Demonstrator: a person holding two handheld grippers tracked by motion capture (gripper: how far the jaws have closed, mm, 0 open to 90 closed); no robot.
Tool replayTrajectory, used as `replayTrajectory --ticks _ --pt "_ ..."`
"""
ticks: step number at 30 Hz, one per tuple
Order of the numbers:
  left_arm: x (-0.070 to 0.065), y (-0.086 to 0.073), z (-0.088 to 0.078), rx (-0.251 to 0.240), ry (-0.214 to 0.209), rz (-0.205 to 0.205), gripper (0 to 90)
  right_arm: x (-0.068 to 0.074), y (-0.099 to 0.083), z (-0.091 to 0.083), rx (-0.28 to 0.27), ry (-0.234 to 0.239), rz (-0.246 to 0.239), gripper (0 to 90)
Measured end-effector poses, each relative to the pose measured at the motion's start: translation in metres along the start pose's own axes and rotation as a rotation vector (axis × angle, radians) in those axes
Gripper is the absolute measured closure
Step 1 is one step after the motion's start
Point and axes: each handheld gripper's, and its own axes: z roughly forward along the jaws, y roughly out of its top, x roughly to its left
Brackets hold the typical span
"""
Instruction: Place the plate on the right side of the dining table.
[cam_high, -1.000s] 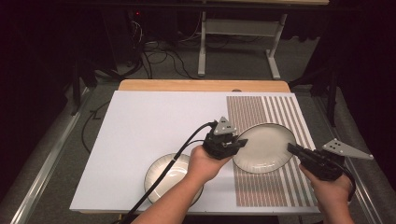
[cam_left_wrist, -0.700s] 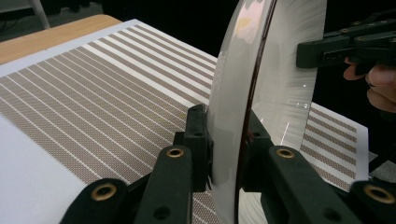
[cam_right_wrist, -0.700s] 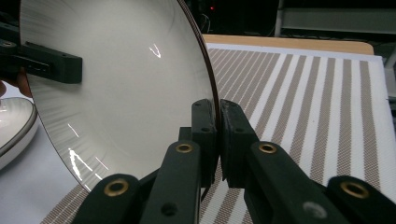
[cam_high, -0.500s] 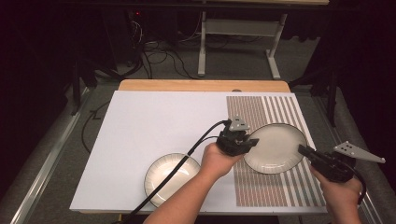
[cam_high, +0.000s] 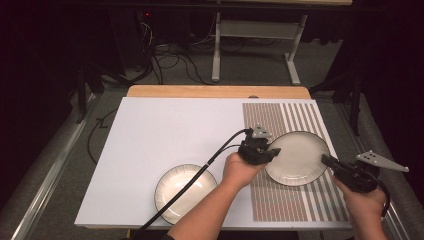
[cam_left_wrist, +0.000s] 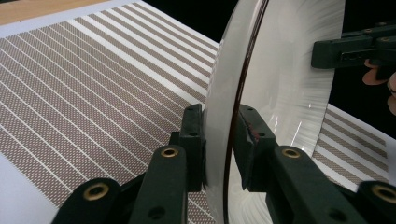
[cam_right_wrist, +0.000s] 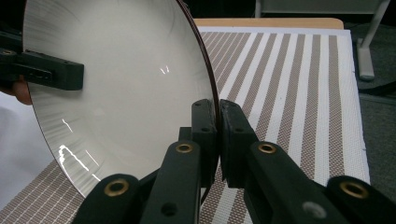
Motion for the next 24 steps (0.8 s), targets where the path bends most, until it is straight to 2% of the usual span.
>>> replayTrajectory --ticks 19,24 --pt "0.004 -0.007 0.013 0.008 0.02 -0.013 71.3 -0.001 -0.003 0.008 0.016 -0.042 -0.025 87.6" --pt "0.002 -0.005 0.015 0.022 0.05 0.005 69.6 -0.002 -0.003 0.008 0.018 -0.041 -0.023 87.9"
